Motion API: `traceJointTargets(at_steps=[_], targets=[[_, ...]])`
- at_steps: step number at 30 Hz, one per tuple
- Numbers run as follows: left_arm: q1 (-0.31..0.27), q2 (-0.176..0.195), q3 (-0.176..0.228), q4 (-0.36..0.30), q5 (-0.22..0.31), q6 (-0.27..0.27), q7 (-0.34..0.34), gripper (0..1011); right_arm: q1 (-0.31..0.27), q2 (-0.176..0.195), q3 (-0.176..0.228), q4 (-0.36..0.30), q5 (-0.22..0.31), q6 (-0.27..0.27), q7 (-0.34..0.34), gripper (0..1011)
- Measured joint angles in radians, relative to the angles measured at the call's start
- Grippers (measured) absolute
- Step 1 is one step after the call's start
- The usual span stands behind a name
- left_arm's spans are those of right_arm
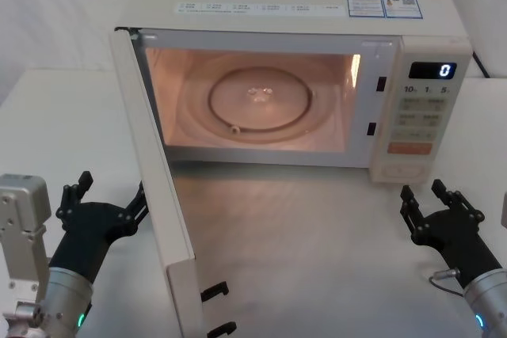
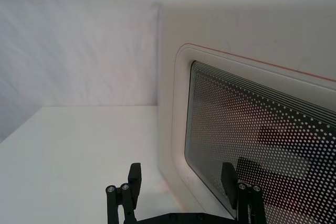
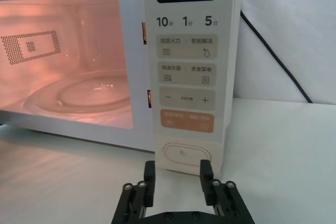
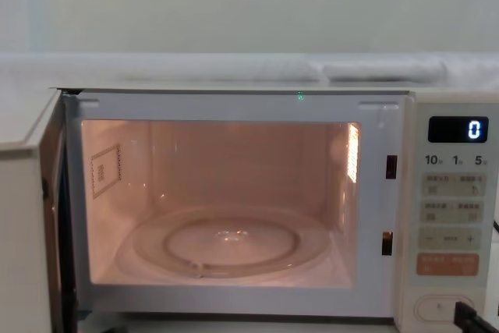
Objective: Press the button to open the microwave door with one hand; close the microwave door with the other hand.
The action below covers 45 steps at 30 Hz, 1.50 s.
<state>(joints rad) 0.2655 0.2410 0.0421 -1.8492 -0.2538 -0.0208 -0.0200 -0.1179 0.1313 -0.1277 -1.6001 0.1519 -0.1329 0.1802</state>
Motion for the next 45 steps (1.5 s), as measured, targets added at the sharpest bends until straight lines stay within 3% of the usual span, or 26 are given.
traceJointTargets(at_steps=[7,16,45], targets=[[0.000,0.000,0.000,0.000,0.000,0.000,0.000,1001,0.000,-0.001,0.000,0.000,-0.001,0.000,0.000,759],[0.000,0.000,0.000,0.000,0.000,0.000,0.000,1001,0.001,-0.002,0.000,0.001,-0.002,0.000,-0.001,996],[0.000,0.000,0.000,0.000,0.000,0.000,0.000,1001,0.002,-0.004,0.000,0.002,-0.002,0.000,-0.002,1002]])
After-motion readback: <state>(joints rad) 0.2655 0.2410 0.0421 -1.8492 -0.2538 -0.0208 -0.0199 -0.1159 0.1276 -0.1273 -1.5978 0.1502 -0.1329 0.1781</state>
